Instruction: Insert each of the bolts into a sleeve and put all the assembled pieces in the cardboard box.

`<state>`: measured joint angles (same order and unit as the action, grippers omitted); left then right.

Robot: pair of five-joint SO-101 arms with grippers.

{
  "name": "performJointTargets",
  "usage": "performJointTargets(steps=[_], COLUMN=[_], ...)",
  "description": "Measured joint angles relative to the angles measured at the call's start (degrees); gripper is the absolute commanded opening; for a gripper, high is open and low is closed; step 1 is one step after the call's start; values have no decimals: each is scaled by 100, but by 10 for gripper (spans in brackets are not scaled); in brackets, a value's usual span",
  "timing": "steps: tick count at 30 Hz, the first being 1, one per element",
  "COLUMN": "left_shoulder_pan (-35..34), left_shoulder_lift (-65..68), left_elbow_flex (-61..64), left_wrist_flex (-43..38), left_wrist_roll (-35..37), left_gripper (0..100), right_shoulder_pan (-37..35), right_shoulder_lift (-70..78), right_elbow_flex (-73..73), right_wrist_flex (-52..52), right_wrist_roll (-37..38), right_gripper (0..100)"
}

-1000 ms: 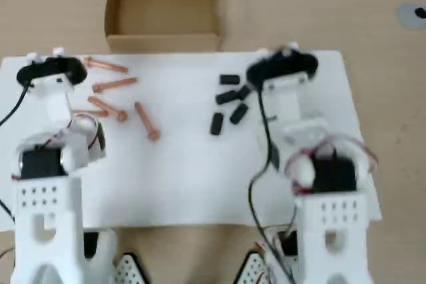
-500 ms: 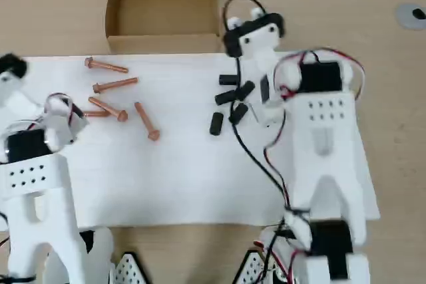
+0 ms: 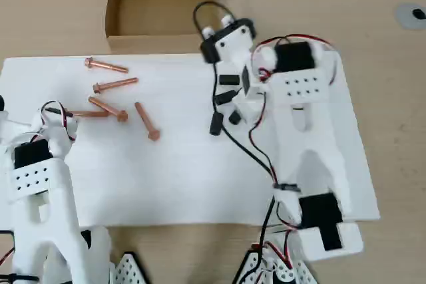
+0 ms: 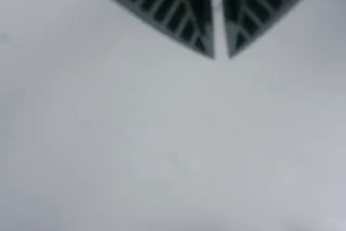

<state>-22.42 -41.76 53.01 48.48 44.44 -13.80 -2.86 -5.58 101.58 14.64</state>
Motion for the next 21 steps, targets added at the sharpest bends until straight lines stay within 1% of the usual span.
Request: performJointTargets(steps=[5, 9, 12, 16, 21], left_shoulder_pan=[0, 0, 0, 0, -44], left_shoulder_lift=[141, 791, 1662, 3095, 4589], left_elbow_flex=[-9, -448, -1143, -2462, -4114], left_wrist_flex=[18, 316, 835, 1846, 2822], left_wrist_roll=[79, 229, 352, 721, 1108], left_gripper=[74, 74, 70, 5, 10], right_shoulder_pan=[-18, -18, -18, -18, -18], right_shoulder_lift=[132, 149, 149, 149, 149], right_elbow_flex=[193, 299, 316, 316, 316], right_wrist_flex=[0, 0, 0, 0, 0], right_wrist_roll=[0, 0, 0, 0, 0], right_gripper=[9, 9, 9, 9, 9])
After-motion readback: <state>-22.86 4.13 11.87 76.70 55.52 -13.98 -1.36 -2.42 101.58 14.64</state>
